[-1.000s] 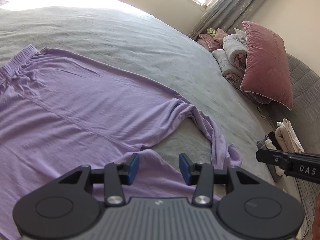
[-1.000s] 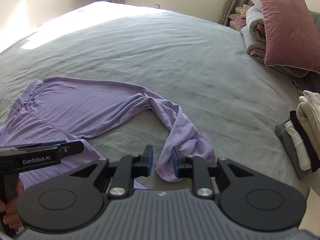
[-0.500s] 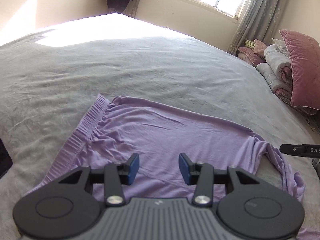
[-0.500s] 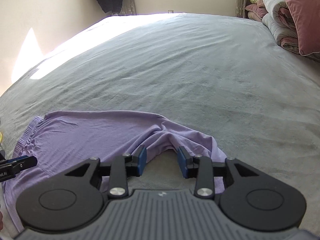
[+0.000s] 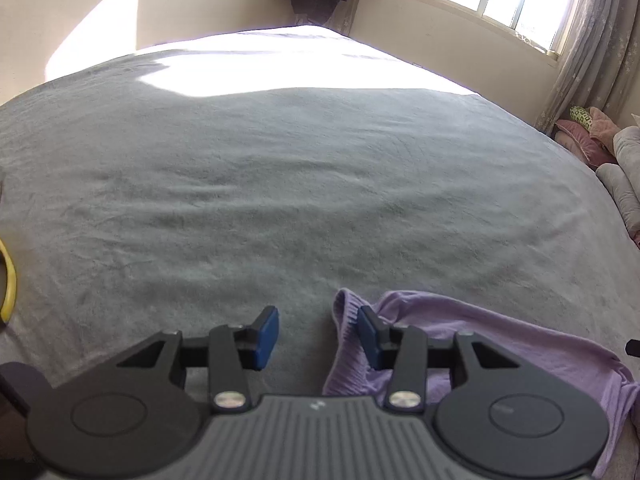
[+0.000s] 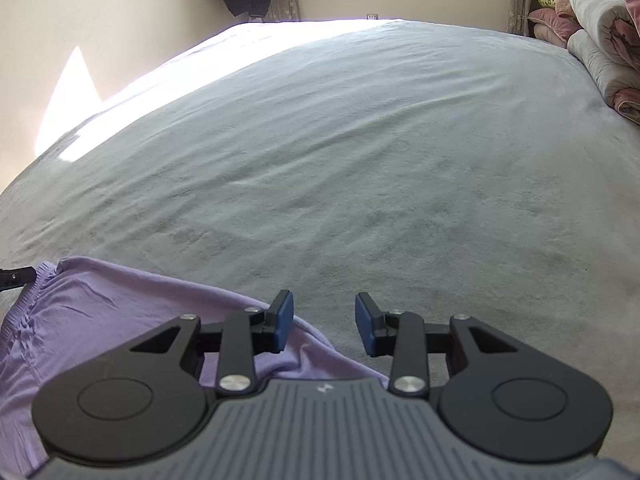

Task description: Fold clothes

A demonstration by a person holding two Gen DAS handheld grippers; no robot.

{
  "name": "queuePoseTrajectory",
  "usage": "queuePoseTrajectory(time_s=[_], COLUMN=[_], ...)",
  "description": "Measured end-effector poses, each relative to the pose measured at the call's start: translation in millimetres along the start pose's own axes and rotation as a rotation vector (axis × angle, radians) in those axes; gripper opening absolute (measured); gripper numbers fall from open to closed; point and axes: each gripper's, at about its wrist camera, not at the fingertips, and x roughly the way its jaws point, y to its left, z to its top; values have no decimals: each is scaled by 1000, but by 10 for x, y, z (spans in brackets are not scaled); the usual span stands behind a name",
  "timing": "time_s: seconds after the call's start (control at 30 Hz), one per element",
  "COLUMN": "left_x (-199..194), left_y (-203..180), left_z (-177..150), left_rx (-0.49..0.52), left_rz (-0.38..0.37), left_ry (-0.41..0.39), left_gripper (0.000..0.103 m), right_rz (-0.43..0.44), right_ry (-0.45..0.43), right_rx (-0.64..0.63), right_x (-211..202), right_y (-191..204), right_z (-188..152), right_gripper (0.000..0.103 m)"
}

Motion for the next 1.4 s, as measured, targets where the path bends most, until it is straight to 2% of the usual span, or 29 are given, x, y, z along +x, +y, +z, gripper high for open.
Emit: queuePoseTrajectory(time_s=[0.13, 0.2, 0.23, 0.27, 0.3, 0.33, 0.43, 0.63, 0.73, 0.83, 1.0, 1.1, 1.13, 1.2, 1.23, 1.27, 1.3, 1.33, 1.4], left_x=[146, 165, 177, 186, 174, 154, 79, -34, -47, 6, 235, 253, 234, 142, 95, 38, -23, -66, -135], left_y=[-11, -25, -45, -79, -105, -128, -143, -96, -77, -92, -138, -185, -210, -262, -286, -328, -377, -425, -566], left_z=[32, 27, 17, 1, -18, -39, -92, -176, -199, -205, -208, -177, -171, -173, -179, -191, -206, -217, -232], left_rx=[-23, -31, -27, -10, 7, 23, 31, 1, -8, 8, 42, 70, 85, 102, 104, 109, 116, 126, 157], left_rz=[-4, -14, -17, -4, 8, 18, 30, 50, 69, 95, 166, 197, 208, 205, 194, 176, 158, 144, 106], left_ry=[5, -13, -18, -32, -55, -80, -154, -301, -353, -344, -235, -215, -212, -221, -227, -233, -240, -241, -227], left_gripper=[37, 18, 7, 5, 3, 1, 0, 0, 0, 0, 0, 0, 3, 14, 27, 35, 36, 36, 37], right_rz=[3, 4, 12, 21, 45, 42, 19, -35, -73, -89, -114, -119, -115, -104, -102, -100, -99, -99, -97], right_ry=[33, 21, 22, 25, 35, 35, 8, -149, -192, -198, -135, -123, -116, -105, -105, -106, -107, -109, -111], right_rx=[-16, -25, -31, -38, -40, -53, -79, -96, -133, -148, -129, -111, -96, -67, -50, -33, -11, 11, 56], right_x=[217, 257, 266, 274, 266, 247, 186, -30, -18, 60, 320, 326, 294, 209, 142, 73, -15, -105, -286], right_y=[48, 72, 82, 92, 102, 127, 182, 248, 304, 339, 333, 332, 322, 284, 242, 197, 123, 44, -114], right_z=[-48, -79, -84, -89, -95, -102, -101, -58, -72, -100, -182, -192, -179, -155, -150, -146, -163, -184, -224], right_gripper=[38, 37, 28, 11, 3, 3, 3, 3, 1, 1, 1, 4, 12, 13, 15, 22, 29, 45, 46])
